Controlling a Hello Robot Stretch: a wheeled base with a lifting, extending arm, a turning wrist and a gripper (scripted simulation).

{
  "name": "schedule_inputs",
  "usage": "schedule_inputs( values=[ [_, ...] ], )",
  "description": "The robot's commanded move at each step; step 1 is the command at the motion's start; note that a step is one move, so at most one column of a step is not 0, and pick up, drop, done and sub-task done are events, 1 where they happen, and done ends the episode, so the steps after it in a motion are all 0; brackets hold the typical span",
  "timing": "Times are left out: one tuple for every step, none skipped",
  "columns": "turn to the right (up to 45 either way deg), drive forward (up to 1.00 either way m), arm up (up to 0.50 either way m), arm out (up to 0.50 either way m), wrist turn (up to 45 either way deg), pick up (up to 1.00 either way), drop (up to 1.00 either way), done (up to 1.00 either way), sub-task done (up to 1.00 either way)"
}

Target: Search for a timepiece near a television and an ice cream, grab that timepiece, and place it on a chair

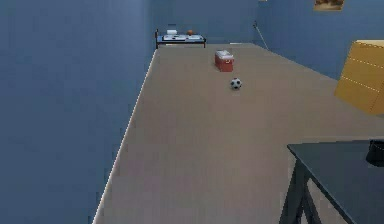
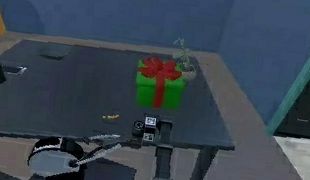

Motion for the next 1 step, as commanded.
schedule_inputs(
  values=[
    [0.0, 0.0, -0.32, 0.0, 0.0, 0.0, 0.0, 0.0, 0.0]
  ],
)
